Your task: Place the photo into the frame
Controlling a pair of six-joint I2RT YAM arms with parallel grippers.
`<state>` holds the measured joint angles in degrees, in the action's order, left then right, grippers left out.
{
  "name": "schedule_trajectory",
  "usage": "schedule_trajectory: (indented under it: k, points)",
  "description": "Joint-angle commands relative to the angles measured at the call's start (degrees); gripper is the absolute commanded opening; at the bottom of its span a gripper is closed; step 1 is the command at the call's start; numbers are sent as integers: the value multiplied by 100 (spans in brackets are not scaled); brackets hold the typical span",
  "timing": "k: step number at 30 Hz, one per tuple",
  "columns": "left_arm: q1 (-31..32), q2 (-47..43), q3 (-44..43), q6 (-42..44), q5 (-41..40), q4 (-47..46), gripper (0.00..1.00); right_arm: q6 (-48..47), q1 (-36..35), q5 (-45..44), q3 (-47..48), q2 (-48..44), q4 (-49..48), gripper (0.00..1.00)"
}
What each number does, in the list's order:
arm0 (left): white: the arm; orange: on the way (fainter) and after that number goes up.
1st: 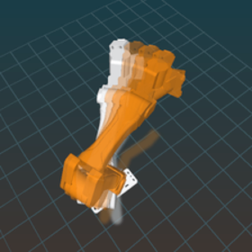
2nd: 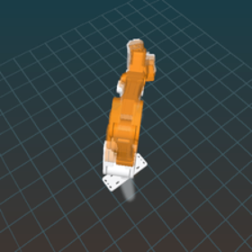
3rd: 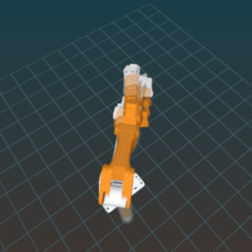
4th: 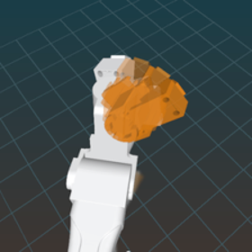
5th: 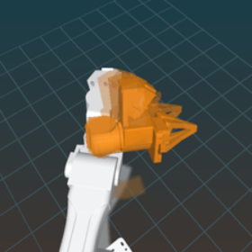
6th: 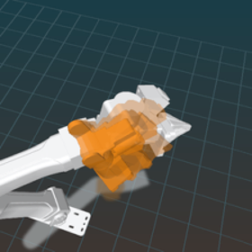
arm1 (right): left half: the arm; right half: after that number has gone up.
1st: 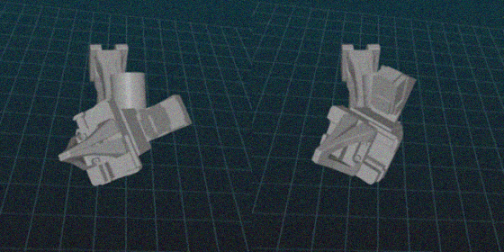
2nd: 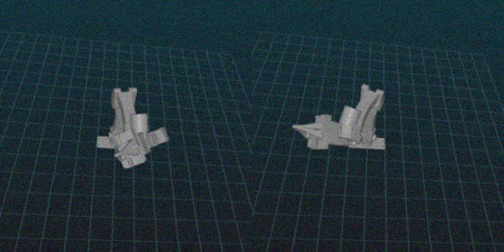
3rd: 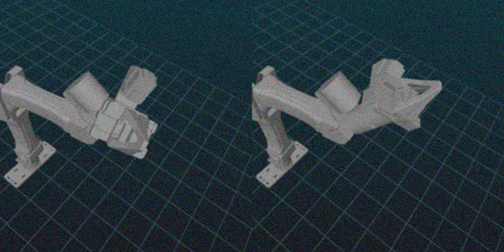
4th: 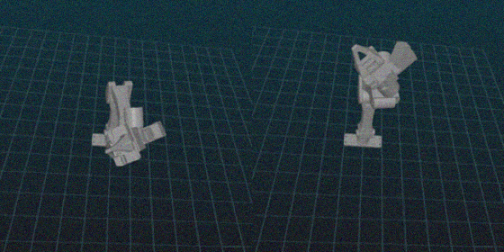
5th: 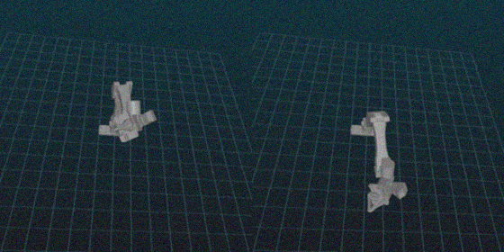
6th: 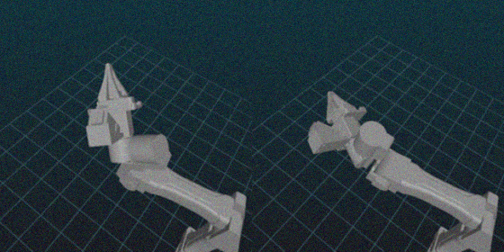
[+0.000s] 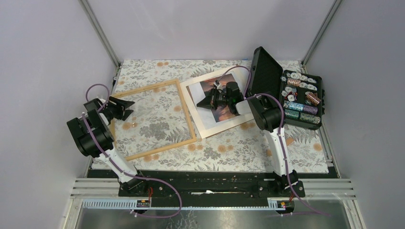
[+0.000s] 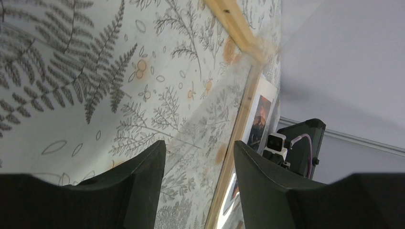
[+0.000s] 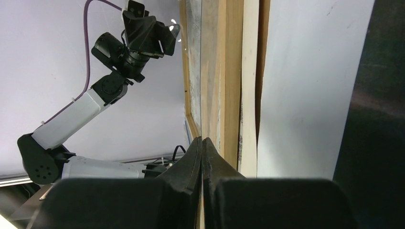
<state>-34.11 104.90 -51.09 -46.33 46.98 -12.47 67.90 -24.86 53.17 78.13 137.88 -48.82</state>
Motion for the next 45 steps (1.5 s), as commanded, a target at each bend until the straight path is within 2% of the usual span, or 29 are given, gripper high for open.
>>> schedule_trajectory:
  k: [1, 8, 14, 21, 33, 45]
  points:
    - [42, -327, 158, 82, 342, 374, 58, 133, -54, -98, 35, 63, -304, 0]
    - [-6, -182, -431, 466, 18, 1143, 48, 52, -66, -94, 111, 18, -181, 0]
    - [-15, 18, -742, 444, -20, 1409, 38, 33, -138, -159, 133, -104, -107, 0]
    - [-257, -98, -714, 906, -675, 2284, 44, -8, -420, -427, -12, -233, -103, 0]
    - [-652, 116, -903, 1080, -995, 2475, 46, -436, -770, -1283, -98, -409, 287, 0]
    - [-990, 370, -1015, 1022, -997, 2440, 46, -721, -998, -1562, 305, -288, 849, 0]
